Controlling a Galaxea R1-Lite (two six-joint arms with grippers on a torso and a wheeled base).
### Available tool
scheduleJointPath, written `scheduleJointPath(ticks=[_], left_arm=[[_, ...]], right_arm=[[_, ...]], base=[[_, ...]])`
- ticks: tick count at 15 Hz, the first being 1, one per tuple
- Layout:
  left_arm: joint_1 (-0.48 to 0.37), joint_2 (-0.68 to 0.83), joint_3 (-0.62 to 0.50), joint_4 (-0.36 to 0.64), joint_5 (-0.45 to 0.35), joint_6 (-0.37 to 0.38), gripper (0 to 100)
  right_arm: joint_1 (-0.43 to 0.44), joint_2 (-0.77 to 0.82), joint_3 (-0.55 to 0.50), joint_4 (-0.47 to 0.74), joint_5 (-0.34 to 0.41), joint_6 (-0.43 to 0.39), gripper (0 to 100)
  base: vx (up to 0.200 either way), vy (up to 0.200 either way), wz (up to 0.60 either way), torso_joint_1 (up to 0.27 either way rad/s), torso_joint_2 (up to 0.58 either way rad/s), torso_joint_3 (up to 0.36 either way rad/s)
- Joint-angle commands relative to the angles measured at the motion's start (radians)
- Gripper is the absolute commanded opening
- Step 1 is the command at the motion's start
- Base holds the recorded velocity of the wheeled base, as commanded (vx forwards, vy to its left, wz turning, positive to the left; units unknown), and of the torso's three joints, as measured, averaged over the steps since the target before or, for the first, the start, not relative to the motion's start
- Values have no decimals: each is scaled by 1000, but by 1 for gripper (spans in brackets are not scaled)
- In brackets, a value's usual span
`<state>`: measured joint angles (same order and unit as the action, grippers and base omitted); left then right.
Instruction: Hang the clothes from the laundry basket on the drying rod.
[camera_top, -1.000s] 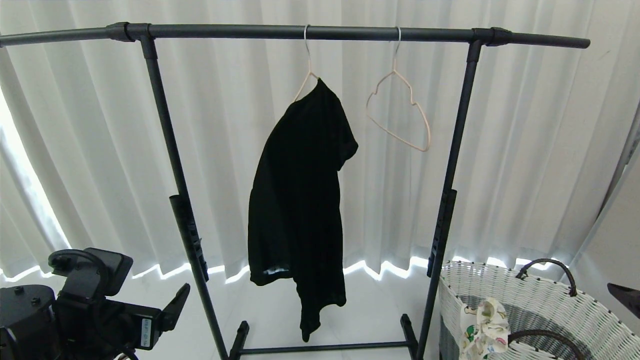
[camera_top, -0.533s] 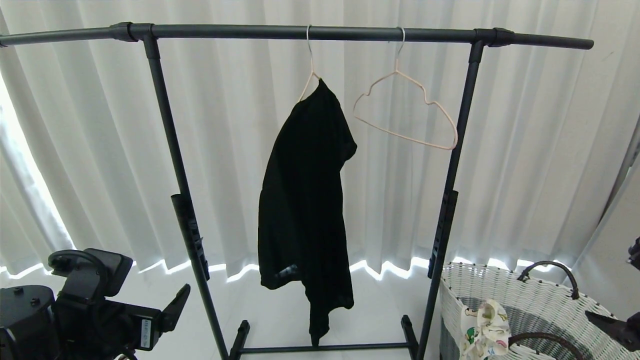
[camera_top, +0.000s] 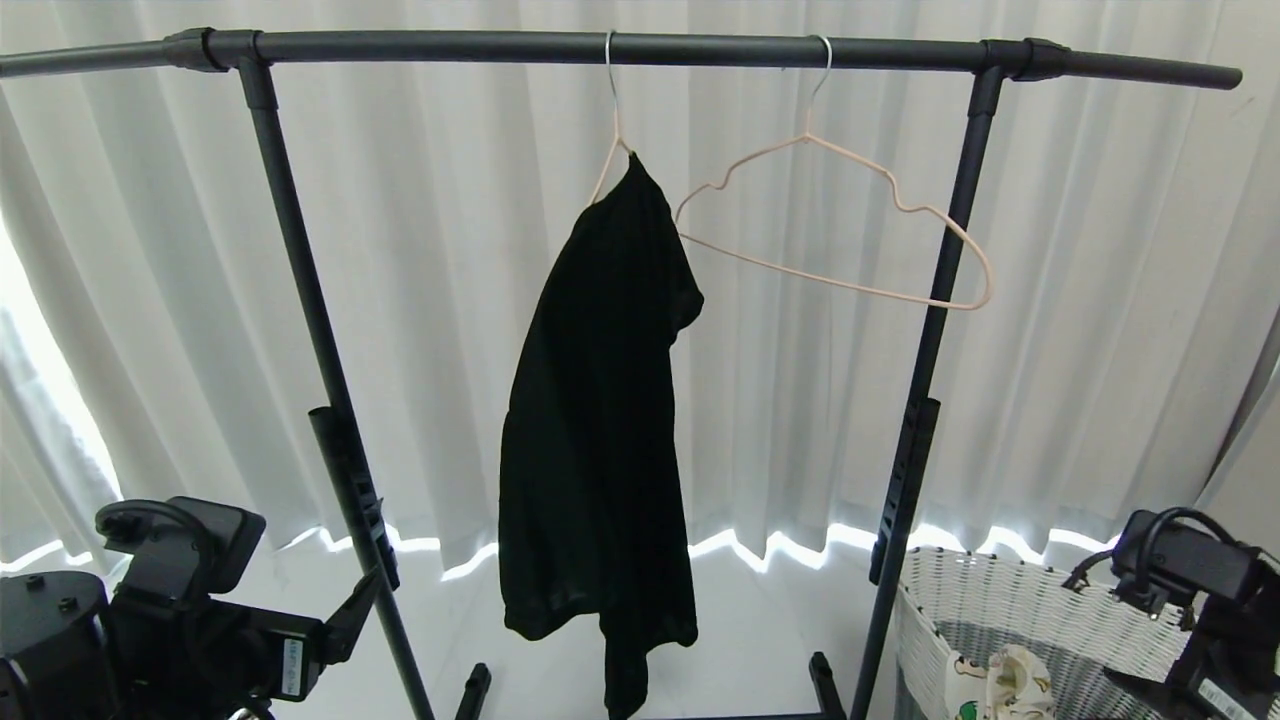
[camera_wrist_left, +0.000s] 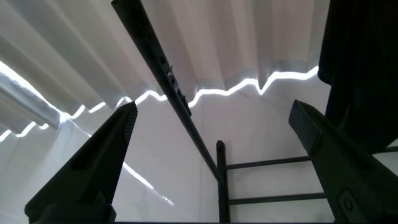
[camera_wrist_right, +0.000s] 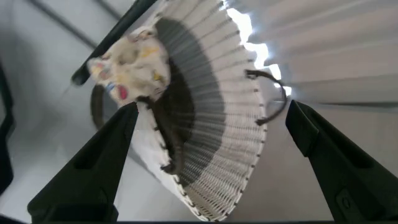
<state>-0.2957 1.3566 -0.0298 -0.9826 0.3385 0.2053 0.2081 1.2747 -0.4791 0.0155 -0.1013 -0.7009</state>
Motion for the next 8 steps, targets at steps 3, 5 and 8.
scheduleJointPath(ticks=[3, 5, 8], left_arm=[[0, -10, 7, -1, 0, -1, 100], [0, -5, 8, -1, 0, -1, 100], [-3, -5, 10, 1, 0, -1, 100]], right_arm=[[40, 265, -3, -49, 52, 3, 100], [39, 347, -10, -111, 52, 7, 100], [36, 466, -44, -207, 3, 41, 100]], base=[[0, 0, 0, 0, 0, 0], [0, 0, 0, 0, 0, 0], [0, 0, 0, 0, 0, 0]])
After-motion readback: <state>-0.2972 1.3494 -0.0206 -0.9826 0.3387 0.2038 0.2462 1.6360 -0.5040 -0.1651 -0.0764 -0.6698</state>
